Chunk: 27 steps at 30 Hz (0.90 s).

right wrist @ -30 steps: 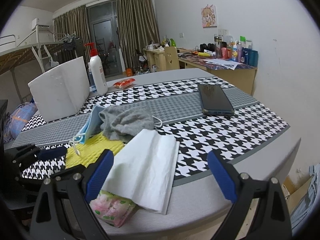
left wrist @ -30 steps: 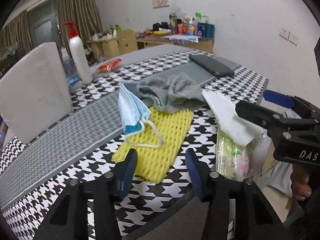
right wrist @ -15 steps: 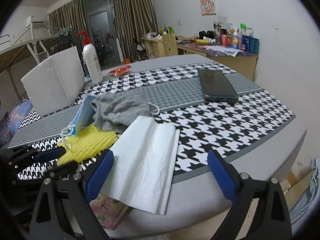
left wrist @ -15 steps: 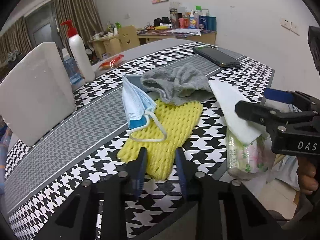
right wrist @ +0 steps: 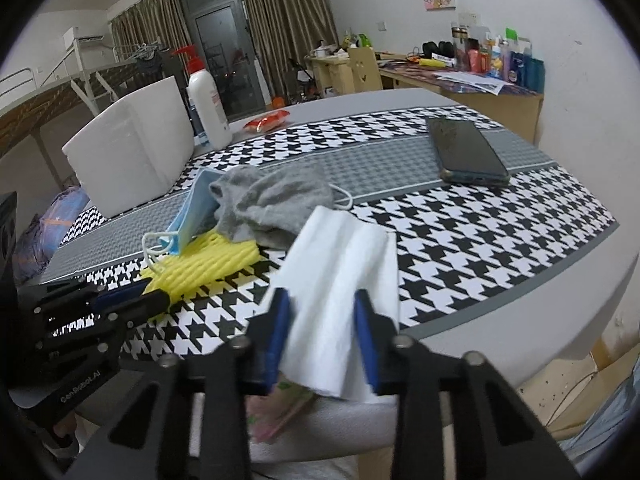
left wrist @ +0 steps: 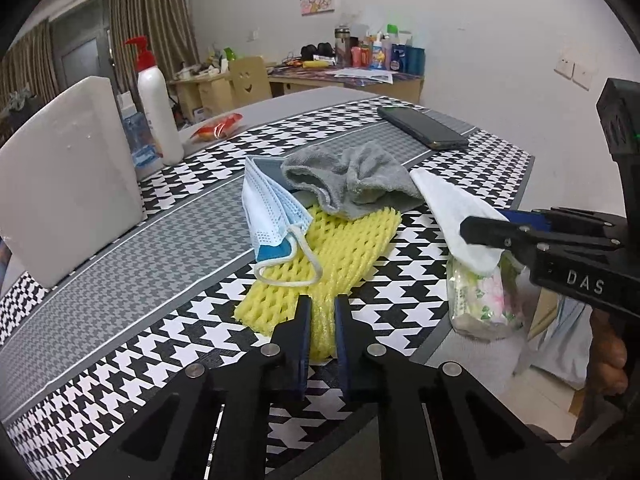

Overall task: Organize soft objects
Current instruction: 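Lift the foam net with the left gripper while the right gripper lifts the tissue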

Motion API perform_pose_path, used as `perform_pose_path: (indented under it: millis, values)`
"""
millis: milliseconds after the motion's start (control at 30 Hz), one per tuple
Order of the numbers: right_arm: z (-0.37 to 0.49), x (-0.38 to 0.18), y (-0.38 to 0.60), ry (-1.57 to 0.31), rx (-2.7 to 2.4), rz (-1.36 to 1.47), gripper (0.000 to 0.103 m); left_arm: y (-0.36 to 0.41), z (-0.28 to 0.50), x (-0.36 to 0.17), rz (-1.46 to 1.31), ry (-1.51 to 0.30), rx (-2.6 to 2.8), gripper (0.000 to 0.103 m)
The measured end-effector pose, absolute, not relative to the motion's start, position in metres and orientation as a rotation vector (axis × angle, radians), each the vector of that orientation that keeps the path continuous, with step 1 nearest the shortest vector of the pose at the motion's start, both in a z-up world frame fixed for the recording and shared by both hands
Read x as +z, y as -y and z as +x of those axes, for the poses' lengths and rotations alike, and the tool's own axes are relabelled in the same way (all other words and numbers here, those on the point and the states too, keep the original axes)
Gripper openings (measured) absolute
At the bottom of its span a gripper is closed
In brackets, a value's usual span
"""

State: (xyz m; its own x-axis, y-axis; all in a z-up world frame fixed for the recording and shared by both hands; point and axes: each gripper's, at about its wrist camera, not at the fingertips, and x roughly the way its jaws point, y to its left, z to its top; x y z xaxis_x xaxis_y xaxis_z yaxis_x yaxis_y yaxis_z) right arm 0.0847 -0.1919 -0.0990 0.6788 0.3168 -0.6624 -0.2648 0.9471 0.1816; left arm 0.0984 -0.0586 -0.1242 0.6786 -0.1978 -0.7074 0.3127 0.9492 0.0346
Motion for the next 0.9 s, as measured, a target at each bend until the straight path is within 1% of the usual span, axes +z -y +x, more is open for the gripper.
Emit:
perform_pose_path:
  millis: [33,100,167,367,900]
  values:
    - [0.084,-0.097,0.192,-0.748,0.324,0.073,0.025,0.058,0.097,-0.124,0.154,-0.774,-0.298,0.011]
    - [0.082,-0.092,0.193,-0.731,0.321,0.075,0.022,0.058,0.095,-0.122,0.151,-0.769,-0.308,0.011]
    - [0.082,-0.087,0.193,-0.719,0.317,0.075,0.011,0.057,0.093,-0.121,0.145,-0.765,-0.307,0.011]
    - [0.081,-0.077,0.194,-0.692,0.308,0.072,0.008,0.055,0.085,-0.114,0.135,-0.746,-0.315,0.01]
    - [0.068,-0.055,0.187,-0.611,0.307,0.043,0.008,0.039,0.065,-0.077,0.055,-0.673,-0.384,0.01]
